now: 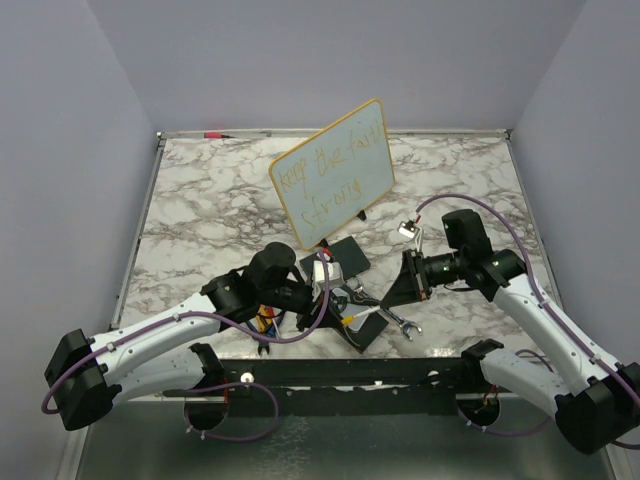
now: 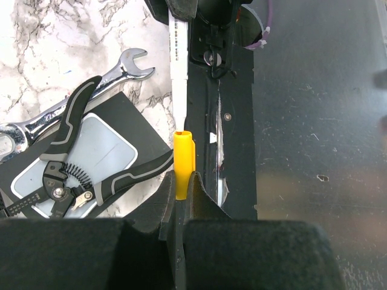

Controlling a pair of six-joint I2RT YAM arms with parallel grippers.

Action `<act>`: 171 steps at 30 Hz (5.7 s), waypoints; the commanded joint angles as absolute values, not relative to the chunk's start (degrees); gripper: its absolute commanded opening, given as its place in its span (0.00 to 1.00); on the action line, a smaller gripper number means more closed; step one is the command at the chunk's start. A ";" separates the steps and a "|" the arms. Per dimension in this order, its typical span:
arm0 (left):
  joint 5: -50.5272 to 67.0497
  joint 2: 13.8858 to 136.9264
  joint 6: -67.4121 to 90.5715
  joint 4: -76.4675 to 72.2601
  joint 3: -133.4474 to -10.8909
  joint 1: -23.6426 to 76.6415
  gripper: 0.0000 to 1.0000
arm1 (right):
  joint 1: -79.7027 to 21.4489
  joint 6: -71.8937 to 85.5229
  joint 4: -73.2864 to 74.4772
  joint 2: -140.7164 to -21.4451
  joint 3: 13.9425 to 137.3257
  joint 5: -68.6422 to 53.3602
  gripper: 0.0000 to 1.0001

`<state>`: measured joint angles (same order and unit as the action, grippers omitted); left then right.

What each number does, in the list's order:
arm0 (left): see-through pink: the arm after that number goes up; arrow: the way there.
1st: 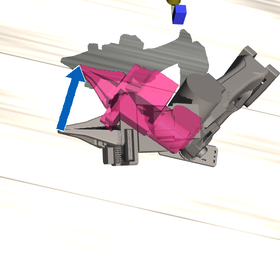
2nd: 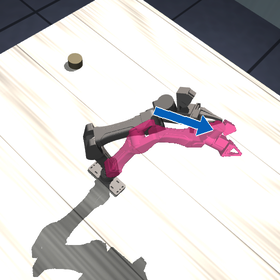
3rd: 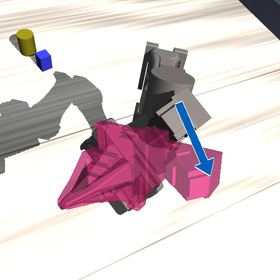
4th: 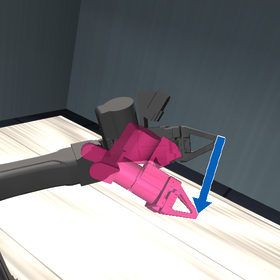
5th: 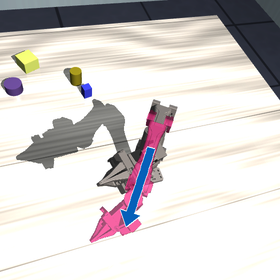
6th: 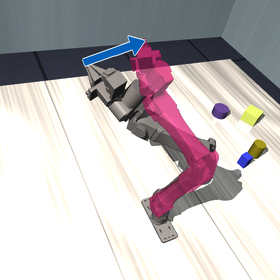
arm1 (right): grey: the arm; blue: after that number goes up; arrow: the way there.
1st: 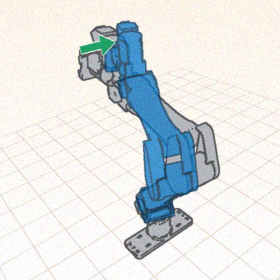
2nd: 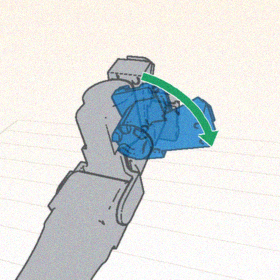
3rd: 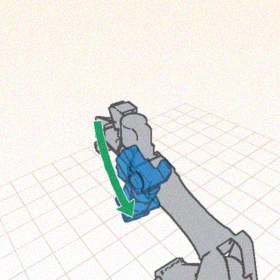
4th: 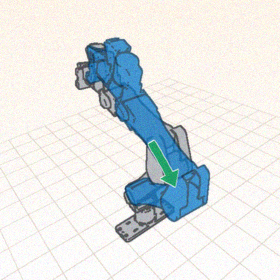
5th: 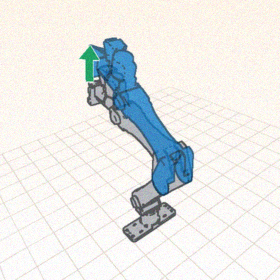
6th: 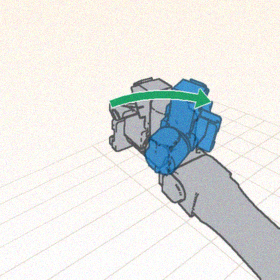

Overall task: Write a sentence on the whiteboard
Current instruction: Close the whiteboard marker at the center of the board, then place the whiteboard marker at the center of the board.

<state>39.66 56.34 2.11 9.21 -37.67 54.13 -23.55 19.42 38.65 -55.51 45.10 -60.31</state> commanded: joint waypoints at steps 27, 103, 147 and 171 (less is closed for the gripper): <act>35.15 55.29 1.71 8.27 -37.47 54.94 0.00 | -29.30 22.67 31.37 -59.46 43.60 -59.11 0.06; 24.69 46.26 5.20 2.76 -35.27 54.93 0.01 | -52.65 37.60 9.80 -66.94 41.18 -42.62 0.03; -7.34 45.41 11.11 14.38 -38.85 14.16 0.88 | -40.73 38.69 -8.69 -65.19 23.67 33.12 0.06; -9.94 46.90 10.98 14.50 -39.40 14.17 0.93 | -40.67 34.71 7.35 -60.30 34.12 34.60 0.79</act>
